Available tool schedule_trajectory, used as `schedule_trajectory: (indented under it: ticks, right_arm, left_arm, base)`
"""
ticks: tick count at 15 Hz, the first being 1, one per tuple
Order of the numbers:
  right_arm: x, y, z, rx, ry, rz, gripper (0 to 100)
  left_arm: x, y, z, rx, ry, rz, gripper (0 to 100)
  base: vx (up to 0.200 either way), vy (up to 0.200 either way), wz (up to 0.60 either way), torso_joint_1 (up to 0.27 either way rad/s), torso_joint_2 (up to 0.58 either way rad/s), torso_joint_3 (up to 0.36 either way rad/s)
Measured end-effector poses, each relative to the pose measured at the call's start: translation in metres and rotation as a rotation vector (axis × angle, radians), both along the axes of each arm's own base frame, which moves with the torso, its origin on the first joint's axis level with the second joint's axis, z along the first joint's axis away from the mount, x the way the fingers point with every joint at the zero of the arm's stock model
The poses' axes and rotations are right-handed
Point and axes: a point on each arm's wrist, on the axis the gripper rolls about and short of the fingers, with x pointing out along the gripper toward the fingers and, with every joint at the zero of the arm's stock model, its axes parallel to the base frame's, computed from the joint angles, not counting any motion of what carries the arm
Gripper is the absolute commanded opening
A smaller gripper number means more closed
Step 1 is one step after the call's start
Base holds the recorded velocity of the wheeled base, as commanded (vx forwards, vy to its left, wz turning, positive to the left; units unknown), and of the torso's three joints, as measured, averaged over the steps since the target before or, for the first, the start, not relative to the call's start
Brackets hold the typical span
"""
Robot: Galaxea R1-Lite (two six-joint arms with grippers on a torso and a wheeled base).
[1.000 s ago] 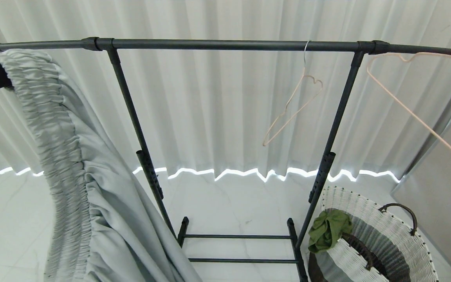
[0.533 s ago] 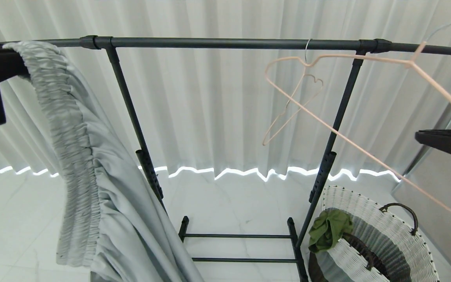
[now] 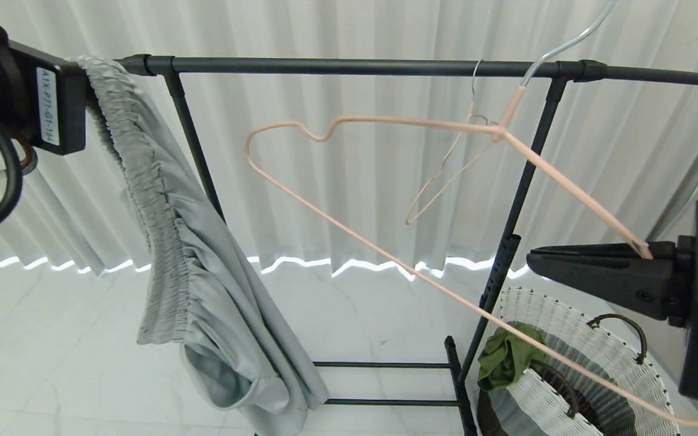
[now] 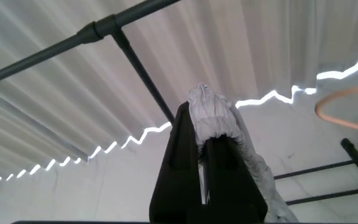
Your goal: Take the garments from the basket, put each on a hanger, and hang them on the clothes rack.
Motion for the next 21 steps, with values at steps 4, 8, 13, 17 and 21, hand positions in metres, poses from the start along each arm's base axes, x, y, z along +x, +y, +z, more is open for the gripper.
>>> schedule_trajectory:
  ticks: [4,8,13,17,21]
  right_arm:
    - [-0.016,0.006,-0.005,-0.002,0.019,0.089,0]
    - [-0.020,0.012,-0.007,-0.011,0.027,0.123,0]
    - [-0.017,0.020,-0.010,-0.017,0.028,0.113,0]
    - [0.001,0.020,-0.017,-0.043,0.044,0.023,0]
    - [0.016,0.016,-0.019,-0.050,0.049,-0.057,0]
  left_arm:
    - [0.017,-0.008,0.000,-0.099,0.020,0.018,0]
    - [0.031,-0.018,0.003,-0.143,0.024,0.019,0]
    - [0.036,-0.024,0.001,-0.138,0.036,0.006,0]
    - [0.035,-0.027,-0.001,-0.130,0.042,-0.008,0]
    - [0.039,-0.030,-0.005,-0.109,0.052,0.028,0]
  base:
    - [0.000,0.000,0.00,0.000,0.00,0.000]
    - [0.000,0.000,0.00,0.000,0.00,0.000]
    - [0.000,0.000,0.00,0.000,0.00,0.000]
    - [0.000,0.000,0.00,0.000,0.00,0.000]
    - [0.000,0.000,0.00,0.000,0.00,0.000]
